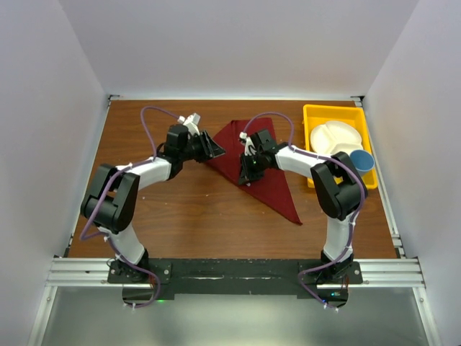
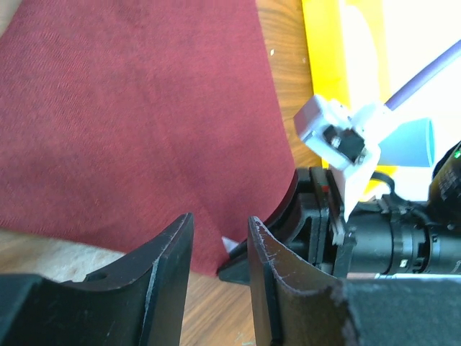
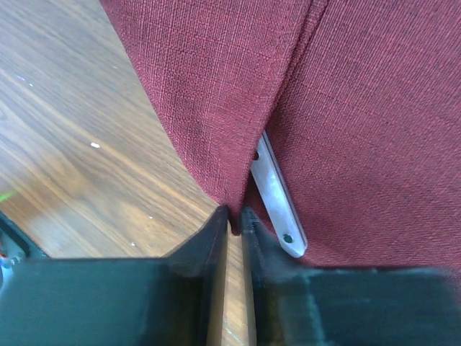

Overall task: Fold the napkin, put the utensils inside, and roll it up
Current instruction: Fold the napkin

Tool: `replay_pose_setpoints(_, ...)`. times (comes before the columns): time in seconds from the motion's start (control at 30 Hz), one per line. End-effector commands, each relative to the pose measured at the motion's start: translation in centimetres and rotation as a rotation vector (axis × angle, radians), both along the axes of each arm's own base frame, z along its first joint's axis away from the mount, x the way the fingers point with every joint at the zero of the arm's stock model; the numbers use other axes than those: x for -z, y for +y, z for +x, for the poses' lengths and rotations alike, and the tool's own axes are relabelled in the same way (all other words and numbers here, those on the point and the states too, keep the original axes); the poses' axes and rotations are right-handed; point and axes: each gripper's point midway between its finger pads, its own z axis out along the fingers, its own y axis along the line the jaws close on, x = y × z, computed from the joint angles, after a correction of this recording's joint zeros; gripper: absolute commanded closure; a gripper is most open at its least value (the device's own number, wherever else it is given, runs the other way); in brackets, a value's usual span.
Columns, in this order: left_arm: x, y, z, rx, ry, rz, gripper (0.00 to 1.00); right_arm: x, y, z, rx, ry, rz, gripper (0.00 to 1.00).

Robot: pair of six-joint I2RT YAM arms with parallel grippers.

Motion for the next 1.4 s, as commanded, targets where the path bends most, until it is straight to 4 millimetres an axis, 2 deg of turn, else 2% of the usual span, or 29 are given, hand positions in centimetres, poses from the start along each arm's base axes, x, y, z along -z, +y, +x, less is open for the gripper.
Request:
replay_pose_setpoints(0.0,-2.6,-1.1,2.0,0.013,-0.074,-0.087,0.60,-0.9,0.2,1.5,0.000,-0.060,-0.020,1.00)
replay_pose_setpoints(0.33,0.1,-0.1,1.1,-0.009,-0.034,-0.030,0.61,-1.5,-1.0,2.4,0.027,-0.112,-0.088,1.00)
replay_pose_setpoints(0.43,0.9,-0.1,0.7,-0.001,-0.016,-0.024,0.61,-1.6,-0.8,2.0,0.009,-0.096,-0.083,0.88)
replay_pose_setpoints(0.47,1.1,0.0,0.5,0.001,-0.011,-0.023,0.61,-1.7,-0.8,1.8,0.005,-0.091,-0.074,0.79)
replay_pose_setpoints(0.5,1.1,0.1,0.6,-0.008,-0.012,-0.020,0.61,-2.4,-0.6,1.5,-0.001,-0.097,-0.055,0.63)
replay_pose_setpoints(0.57,1.2,0.1,0.6,-0.008,-0.009,-0.016,0.62,-3.7,-0.7,1.8,0.016,-0.135,-0.049,0.50)
replay_pose_setpoints(0.6,1.3,0.2,0.7,-0.011,-0.008,-0.015,0.63,-5.2,-0.4,2.7,0.028,-0.179,-0.025,0.39)
replay_pose_setpoints(0.67,1.6,0.2,0.8,-0.016,-0.003,-0.011,0.66,-6.4,0.1,4.5,0.053,-0.224,-0.015,0.34)
replay_pose_setpoints(0.7,1.8,0.3,0.8,-0.021,0.000,-0.007,0.66,-8.7,1.1,6.5,0.060,-0.283,0.015,0.34)
replay_pose_setpoints(0.73,2.1,0.3,0.9,-0.024,0.004,-0.001,0.67,-7.7,1.5,7.8,0.071,-0.284,-0.006,0.34)
replay_pose_setpoints(0.77,2.4,0.5,1.0,-0.029,0.006,0.008,0.68,-8.0,1.8,8.7,0.086,-0.282,-0.007,0.35)
replay_pose_setpoints(0.8,2.5,0.5,1.0,-0.033,0.007,0.014,0.69,-10.4,2.6,10.3,0.098,-0.320,0.016,0.35)
replay_pose_setpoints(0.83,2.7,0.5,1.0,-0.031,0.011,0.017,0.70,-10.0,3.2,11.1,0.102,-0.320,0.023,0.35)
replay_pose_setpoints(0.9,3.0,0.6,1.0,-0.037,0.016,0.023,0.71,-11.7,4.8,13.2,0.120,-0.388,0.107,0.35)
replay_pose_setpoints(0.93,3.3,0.7,0.9,-0.037,0.021,0.026,0.71,-11.8,5.2,13.8,0.127,-0.402,0.119,0.37)
replay_pose_setpoints(0.97,3.6,0.7,0.8,-0.037,0.029,0.025,0.71,-10.1,5.6,14.5,0.132,-0.382,0.116,0.40)
replay_pose_setpoints(1.0,3.6,0.6,0.7,-0.034,0.031,0.024,0.72,-11.2,6.1,15.8,0.136,-0.408,0.140,0.42)
replay_pose_setpoints(1.03,3.9,0.7,0.6,-0.034,0.039,0.027,0.72,-10.9,6.5,16.2,0.129,-0.407,0.149,0.45)
replay_pose_setpoints(1.07,3.9,0.6,0.4,-0.030,0.040,0.022,0.73,-9.3,7.0,16.7,0.122,-0.391,0.146,0.49)
replay_pose_setpoints(1.1,4.0,0.6,0.3,-0.029,0.040,0.021,0.73,-10.1,7.6,17.5,0.110,-0.426,0.182,0.51)
replay_pose_setpoints(1.2,4.0,0.9,-0.1,-0.029,0.039,0.028,0.73,-9.2,9.0,18.5,0.076,-0.434,0.225,0.57)
replay_pose_setpoints(1.37,5.1,1.2,-1.1,-0.028,0.064,0.042,0.73,-7.4,9.7,20.1,0.078,-0.449,0.256,0.67)
